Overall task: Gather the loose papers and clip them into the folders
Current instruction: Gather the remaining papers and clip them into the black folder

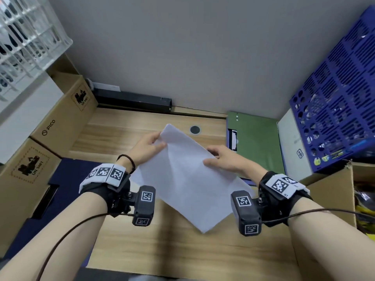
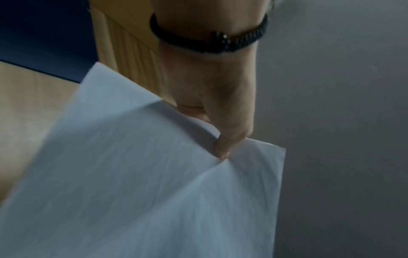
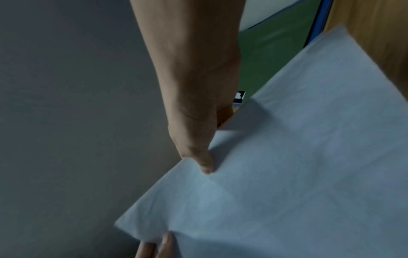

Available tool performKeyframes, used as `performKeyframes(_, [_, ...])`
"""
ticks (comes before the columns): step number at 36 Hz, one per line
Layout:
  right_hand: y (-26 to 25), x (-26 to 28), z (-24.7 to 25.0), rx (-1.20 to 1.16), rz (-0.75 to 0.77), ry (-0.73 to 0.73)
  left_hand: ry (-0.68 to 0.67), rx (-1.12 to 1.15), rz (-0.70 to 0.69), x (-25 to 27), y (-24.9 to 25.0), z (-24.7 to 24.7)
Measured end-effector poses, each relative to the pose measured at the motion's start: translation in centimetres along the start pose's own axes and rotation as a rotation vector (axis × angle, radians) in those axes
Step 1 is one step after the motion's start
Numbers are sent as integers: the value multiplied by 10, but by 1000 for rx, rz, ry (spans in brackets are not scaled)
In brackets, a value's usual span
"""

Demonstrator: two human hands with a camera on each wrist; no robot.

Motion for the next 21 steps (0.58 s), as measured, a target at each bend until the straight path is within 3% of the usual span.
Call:
performKeyframes(6, [23, 20, 15, 37, -68, 39, 136, 198, 48, 0, -29, 25])
performKeyframes(12, [47, 37, 26, -295, -143, 329, 194, 412, 65, 2, -50, 40])
performKeyframes(17, [32, 23, 41, -283, -61, 560, 182, 527, -1, 3, -28, 34])
performKeyframes(21, [10, 14, 54, -257, 35, 651, 209, 634, -59, 0, -11, 38])
Point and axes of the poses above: each hand's wrist, its own x-axis away from the middle knuckle, its own z-axis out of the back of the hand, y = z × x, the point moved 6 cm from there along -x, towards the middle knuckle, and after that the axes turned 15 degrees about z, right-handed, at the moved point
